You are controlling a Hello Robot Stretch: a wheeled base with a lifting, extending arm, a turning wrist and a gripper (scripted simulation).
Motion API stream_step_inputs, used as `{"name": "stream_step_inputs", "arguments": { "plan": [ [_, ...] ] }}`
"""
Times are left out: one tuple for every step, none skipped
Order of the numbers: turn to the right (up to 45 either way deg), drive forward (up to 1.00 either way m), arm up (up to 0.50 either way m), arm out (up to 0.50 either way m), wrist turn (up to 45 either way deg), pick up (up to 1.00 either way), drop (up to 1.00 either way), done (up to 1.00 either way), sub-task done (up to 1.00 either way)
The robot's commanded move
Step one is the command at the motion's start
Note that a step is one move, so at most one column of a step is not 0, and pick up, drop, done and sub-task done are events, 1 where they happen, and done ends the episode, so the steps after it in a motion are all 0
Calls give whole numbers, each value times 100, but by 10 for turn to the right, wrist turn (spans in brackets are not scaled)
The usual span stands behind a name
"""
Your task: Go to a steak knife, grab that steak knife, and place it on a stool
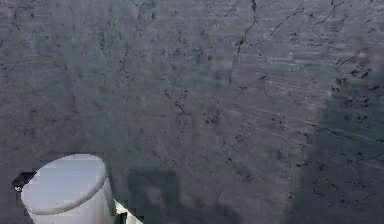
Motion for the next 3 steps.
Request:
{"name": "stream_step_inputs", "arguments": {
  "plan": [
    [-450,0,0,0,0,0,0,0,0],
    [-90,0,0,0,0,0,0,0,0],
    [0,0,0,12,0,0,0,0,0]
  ]
}}
